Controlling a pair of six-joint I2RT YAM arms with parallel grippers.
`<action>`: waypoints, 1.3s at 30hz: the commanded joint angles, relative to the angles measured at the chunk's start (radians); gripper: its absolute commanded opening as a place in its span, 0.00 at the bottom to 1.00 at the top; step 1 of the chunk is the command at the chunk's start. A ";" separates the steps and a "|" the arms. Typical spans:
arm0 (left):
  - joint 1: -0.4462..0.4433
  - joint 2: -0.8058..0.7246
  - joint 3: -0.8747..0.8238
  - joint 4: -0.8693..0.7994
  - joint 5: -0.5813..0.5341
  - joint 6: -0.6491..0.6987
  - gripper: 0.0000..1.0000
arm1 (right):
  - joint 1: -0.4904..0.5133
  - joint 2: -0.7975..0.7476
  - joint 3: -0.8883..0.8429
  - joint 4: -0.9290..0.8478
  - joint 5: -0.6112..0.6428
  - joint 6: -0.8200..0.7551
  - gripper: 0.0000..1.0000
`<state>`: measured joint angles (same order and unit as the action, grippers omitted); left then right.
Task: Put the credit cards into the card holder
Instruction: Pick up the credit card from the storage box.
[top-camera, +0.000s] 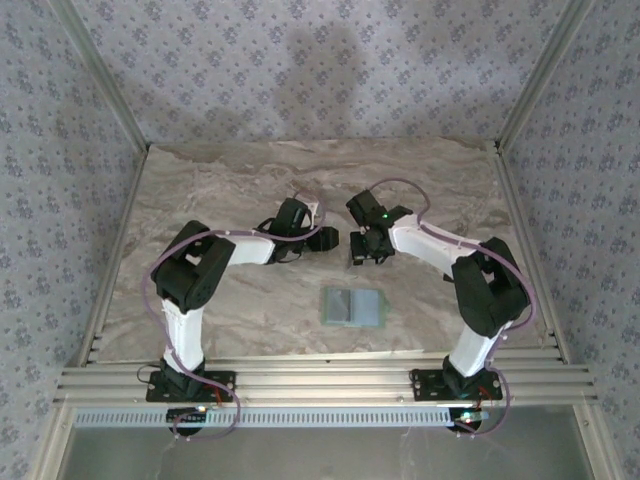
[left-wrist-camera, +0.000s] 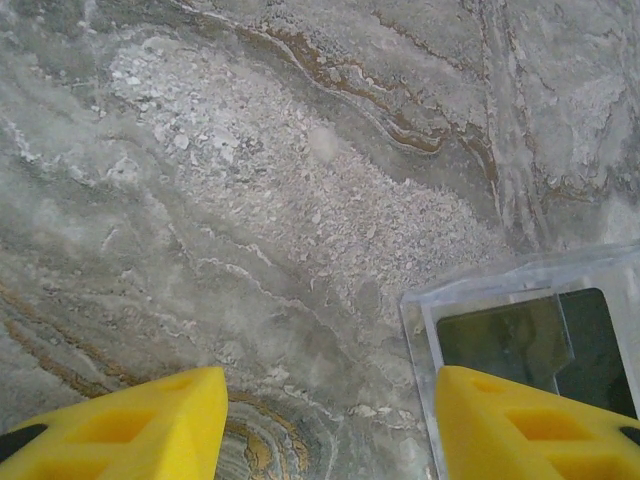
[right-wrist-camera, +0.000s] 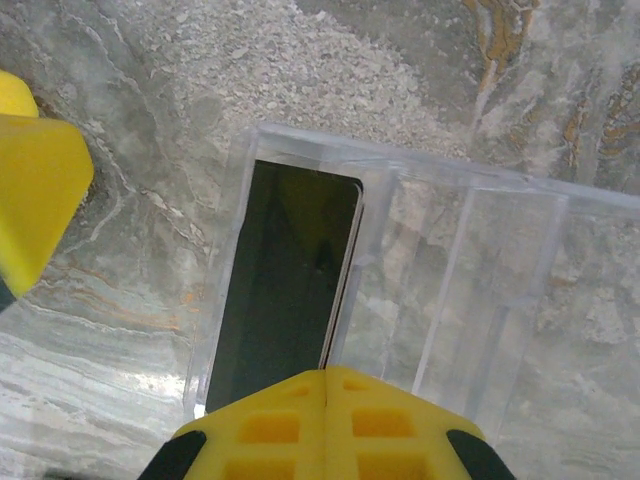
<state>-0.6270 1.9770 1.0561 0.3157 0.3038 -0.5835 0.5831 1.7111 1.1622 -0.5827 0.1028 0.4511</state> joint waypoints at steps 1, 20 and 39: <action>-0.015 0.012 0.039 0.031 0.027 0.025 0.57 | -0.003 -0.042 -0.023 -0.022 0.027 -0.014 0.00; -0.020 0.061 0.065 0.061 0.088 -0.006 0.45 | -0.011 0.008 0.003 0.048 -0.100 -0.017 0.21; -0.065 -0.008 0.040 0.063 0.110 0.039 0.13 | -0.100 -0.115 -0.109 0.094 -0.147 0.030 0.19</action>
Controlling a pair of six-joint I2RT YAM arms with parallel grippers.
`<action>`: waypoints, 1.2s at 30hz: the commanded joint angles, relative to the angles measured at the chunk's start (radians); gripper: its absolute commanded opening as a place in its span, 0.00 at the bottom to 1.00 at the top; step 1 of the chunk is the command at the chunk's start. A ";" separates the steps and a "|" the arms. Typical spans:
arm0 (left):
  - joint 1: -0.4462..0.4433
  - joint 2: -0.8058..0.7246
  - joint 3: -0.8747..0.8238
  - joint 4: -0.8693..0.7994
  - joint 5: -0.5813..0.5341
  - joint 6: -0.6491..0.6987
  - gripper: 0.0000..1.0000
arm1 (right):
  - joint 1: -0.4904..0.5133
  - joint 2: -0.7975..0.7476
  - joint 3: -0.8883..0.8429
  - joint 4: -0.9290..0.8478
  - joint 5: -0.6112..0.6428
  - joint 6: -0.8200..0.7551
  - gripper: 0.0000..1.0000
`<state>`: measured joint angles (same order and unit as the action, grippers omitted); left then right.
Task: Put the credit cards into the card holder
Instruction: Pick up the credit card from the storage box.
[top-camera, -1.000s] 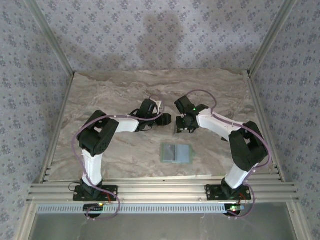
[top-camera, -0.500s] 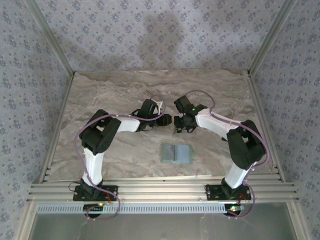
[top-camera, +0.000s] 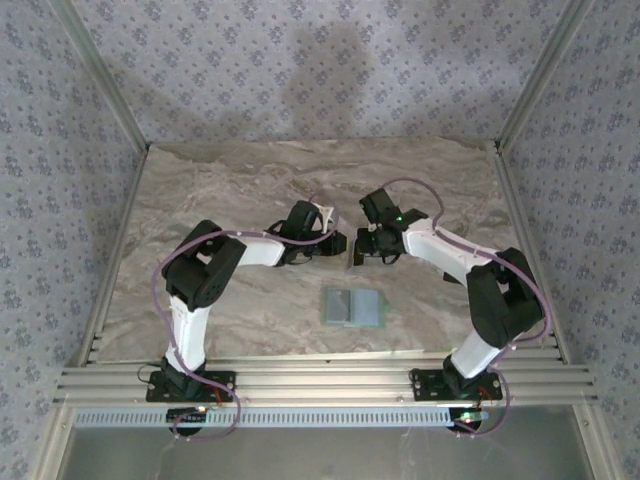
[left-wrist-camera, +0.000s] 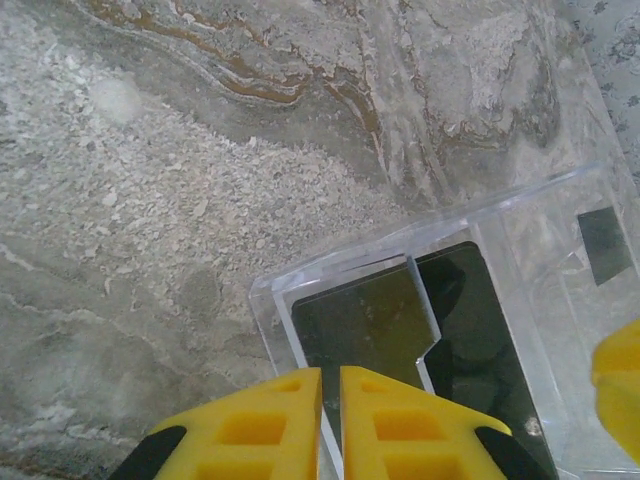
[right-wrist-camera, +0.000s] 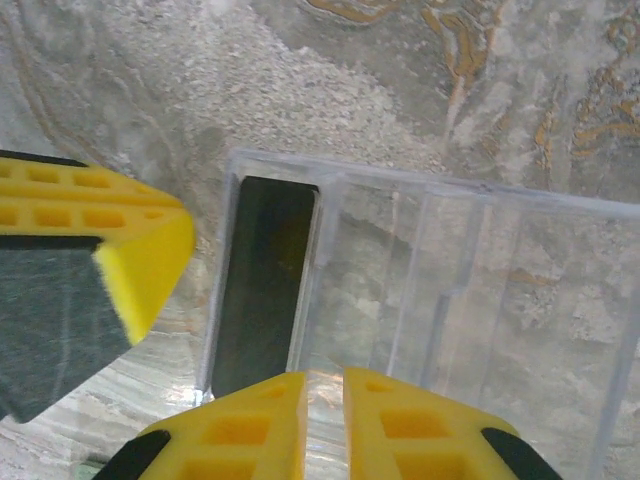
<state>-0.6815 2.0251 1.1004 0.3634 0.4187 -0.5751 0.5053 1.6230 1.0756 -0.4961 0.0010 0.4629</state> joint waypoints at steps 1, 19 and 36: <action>-0.015 -0.059 0.002 0.009 -0.004 0.035 0.13 | -0.031 -0.024 -0.026 0.019 -0.057 0.014 0.20; -0.021 -0.019 0.050 -0.042 -0.004 0.026 0.13 | -0.025 0.068 -0.005 0.047 -0.109 0.023 0.36; -0.006 -0.009 0.028 -0.015 0.007 -0.002 0.13 | 0.061 0.185 0.095 -0.065 0.084 0.000 0.35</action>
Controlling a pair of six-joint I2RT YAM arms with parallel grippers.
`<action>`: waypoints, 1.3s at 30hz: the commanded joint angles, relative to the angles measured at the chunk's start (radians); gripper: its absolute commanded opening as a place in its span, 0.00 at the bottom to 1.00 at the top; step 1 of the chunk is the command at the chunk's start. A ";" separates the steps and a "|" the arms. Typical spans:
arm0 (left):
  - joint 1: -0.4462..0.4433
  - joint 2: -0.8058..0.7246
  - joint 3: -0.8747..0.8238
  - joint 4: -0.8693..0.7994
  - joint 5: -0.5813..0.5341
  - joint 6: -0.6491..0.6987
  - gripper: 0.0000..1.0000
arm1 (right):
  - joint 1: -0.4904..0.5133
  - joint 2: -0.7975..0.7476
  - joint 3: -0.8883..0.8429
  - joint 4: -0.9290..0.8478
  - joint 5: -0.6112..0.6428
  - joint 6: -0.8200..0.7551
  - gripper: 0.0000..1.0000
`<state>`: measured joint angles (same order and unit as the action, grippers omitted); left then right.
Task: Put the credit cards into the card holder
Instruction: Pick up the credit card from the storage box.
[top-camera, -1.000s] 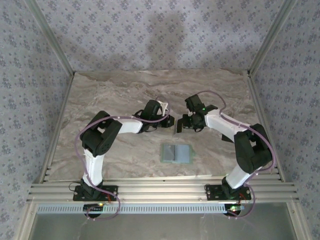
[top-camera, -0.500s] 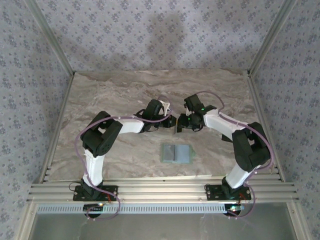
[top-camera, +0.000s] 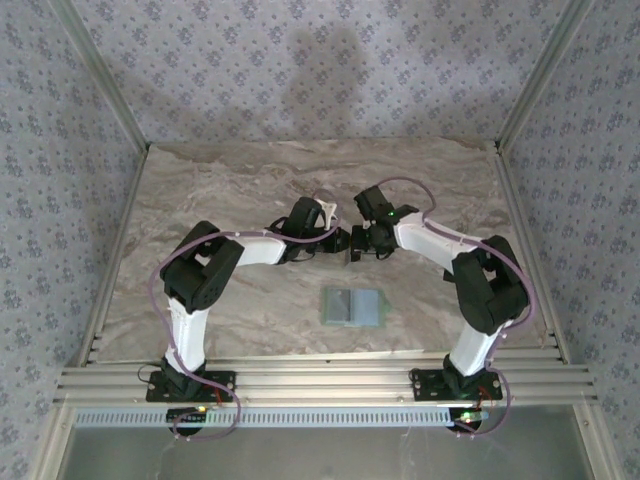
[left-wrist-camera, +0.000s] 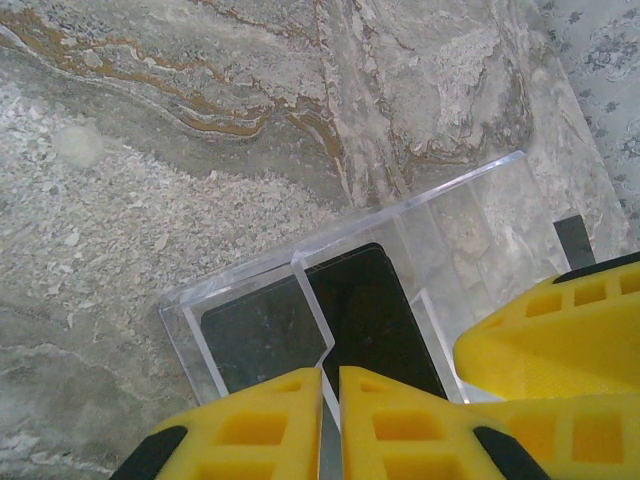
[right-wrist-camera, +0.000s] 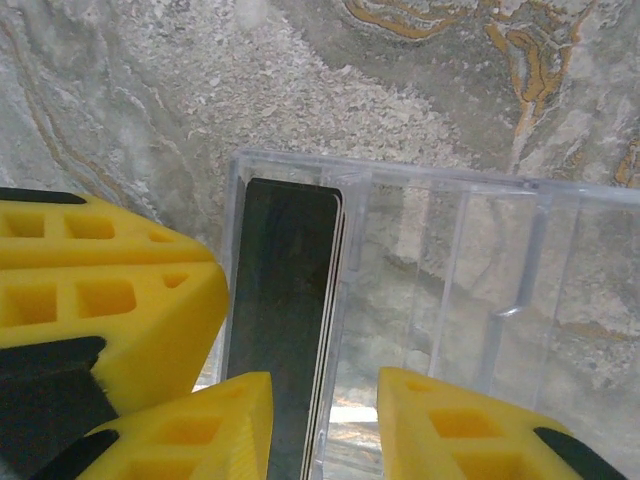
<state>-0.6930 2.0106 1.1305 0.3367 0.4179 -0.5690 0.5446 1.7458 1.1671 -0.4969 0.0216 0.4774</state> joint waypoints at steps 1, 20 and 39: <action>0.007 0.007 -0.001 0.013 0.008 -0.011 0.13 | 0.028 0.065 0.006 -0.073 0.075 -0.010 0.35; 0.026 0.014 -0.017 0.026 0.002 -0.035 0.13 | 0.072 0.071 0.044 -0.144 0.152 -0.025 0.22; 0.037 0.019 -0.028 0.040 0.005 -0.051 0.13 | 0.044 0.113 0.036 -0.126 0.084 -0.030 0.24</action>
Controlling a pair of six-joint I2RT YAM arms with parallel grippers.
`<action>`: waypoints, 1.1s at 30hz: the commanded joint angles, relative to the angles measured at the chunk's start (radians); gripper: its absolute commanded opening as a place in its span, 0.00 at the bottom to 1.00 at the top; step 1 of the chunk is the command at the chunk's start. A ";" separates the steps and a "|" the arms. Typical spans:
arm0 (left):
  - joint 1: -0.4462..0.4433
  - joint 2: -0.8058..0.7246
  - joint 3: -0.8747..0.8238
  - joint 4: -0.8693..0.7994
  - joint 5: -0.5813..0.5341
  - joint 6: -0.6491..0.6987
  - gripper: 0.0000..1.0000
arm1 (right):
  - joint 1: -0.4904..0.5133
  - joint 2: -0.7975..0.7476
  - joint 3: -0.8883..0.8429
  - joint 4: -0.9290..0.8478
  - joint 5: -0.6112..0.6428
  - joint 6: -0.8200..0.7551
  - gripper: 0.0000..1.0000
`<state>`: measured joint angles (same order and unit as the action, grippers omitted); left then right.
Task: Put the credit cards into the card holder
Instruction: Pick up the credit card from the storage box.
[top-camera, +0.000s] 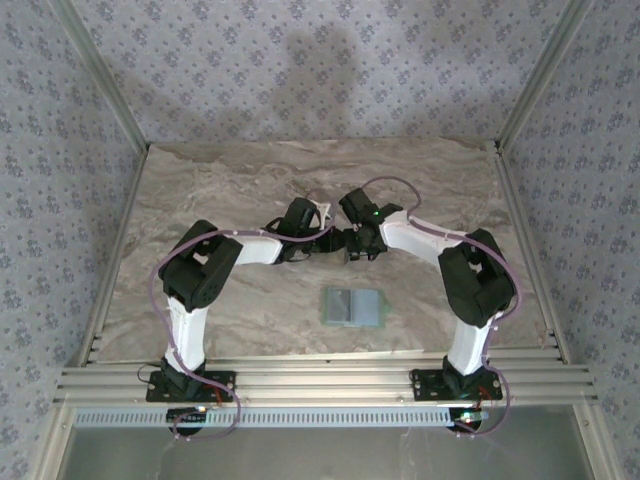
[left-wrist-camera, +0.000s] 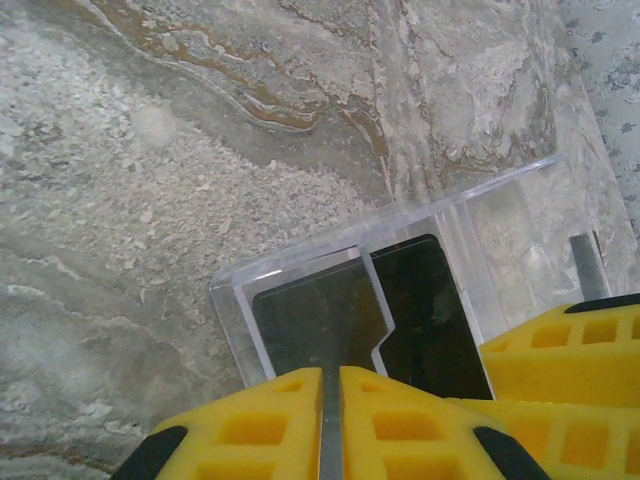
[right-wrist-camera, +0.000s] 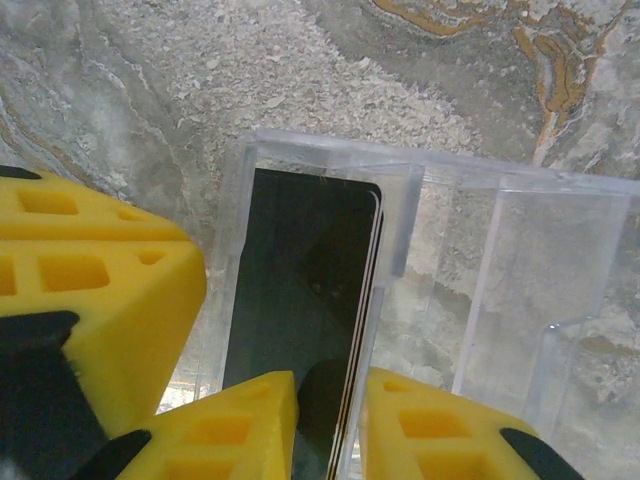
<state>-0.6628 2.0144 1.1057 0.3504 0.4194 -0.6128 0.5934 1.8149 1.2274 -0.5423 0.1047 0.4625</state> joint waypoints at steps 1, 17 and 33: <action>0.007 0.016 -0.002 0.024 0.003 -0.006 0.13 | -0.003 0.036 -0.023 -0.082 0.028 -0.015 0.24; -0.002 0.052 0.038 -0.031 -0.053 0.004 0.12 | 0.048 -0.055 -0.013 -0.158 0.249 -0.015 0.25; -0.001 0.053 0.046 -0.031 -0.047 0.002 0.12 | 0.046 -0.107 -0.026 -0.159 0.271 -0.016 0.11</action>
<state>-0.6613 2.0518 1.1175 0.3244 0.3737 -0.6140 0.6357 1.7405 1.2102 -0.6682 0.3378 0.4496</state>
